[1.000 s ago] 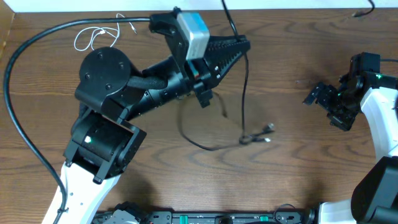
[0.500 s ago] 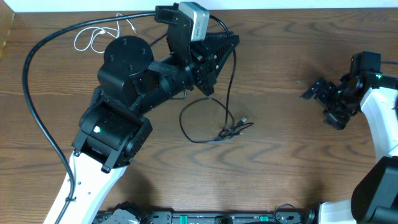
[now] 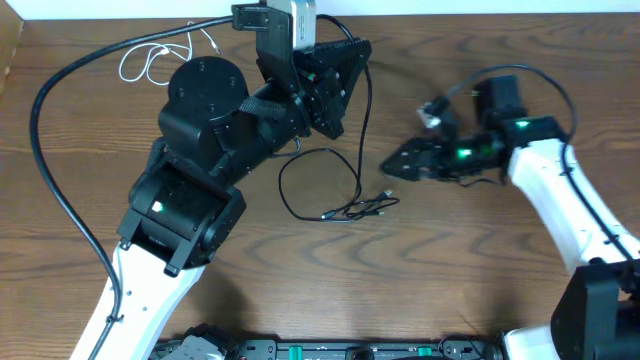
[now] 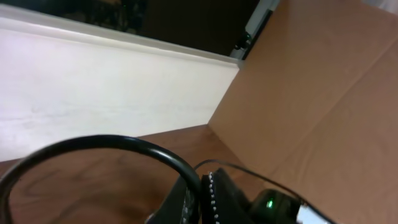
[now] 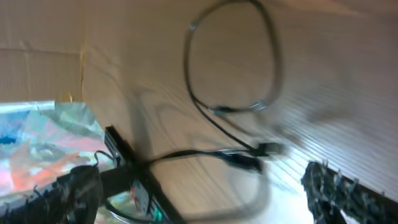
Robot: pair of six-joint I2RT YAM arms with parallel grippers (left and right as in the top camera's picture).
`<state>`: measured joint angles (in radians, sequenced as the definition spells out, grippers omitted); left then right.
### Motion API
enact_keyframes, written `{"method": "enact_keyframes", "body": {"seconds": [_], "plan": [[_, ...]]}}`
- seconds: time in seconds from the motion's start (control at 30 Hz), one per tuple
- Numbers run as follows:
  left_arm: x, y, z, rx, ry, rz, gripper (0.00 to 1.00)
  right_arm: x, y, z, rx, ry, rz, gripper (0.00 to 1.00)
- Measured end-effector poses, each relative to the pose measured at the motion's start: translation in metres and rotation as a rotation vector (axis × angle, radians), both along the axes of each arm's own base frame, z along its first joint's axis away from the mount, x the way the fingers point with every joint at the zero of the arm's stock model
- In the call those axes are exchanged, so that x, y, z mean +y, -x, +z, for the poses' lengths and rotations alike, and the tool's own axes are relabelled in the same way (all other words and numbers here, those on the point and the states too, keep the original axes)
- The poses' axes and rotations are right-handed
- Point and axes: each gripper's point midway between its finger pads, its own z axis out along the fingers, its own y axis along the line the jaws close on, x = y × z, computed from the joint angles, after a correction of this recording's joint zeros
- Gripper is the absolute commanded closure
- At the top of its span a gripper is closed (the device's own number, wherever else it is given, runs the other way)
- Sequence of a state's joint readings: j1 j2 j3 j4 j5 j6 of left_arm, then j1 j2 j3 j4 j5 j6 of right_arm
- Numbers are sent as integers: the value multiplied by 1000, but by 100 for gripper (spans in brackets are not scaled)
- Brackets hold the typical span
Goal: Untangle cables
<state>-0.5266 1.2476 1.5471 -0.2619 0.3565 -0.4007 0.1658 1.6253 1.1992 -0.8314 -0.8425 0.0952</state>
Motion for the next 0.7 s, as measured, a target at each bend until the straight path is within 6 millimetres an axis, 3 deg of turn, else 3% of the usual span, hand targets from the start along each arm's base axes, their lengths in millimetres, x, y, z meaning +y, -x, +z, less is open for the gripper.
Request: {"method": "enact_keyframes", "body": {"seconds": [0.1,0.3,0.47,0.7], "plan": [[1,-1,-1,12,7,10,93,24,7,0,29,1,12,1],[3,-3,-5,32,4,24,92,39,19,-7,172,45,-70,11],[3,-3,-5,34,3,27,93,37,19,-11,259,69,-156,19],[3,-3,-9,47,-5,28,93,14,6,-29,314,204,-364,19]]}}
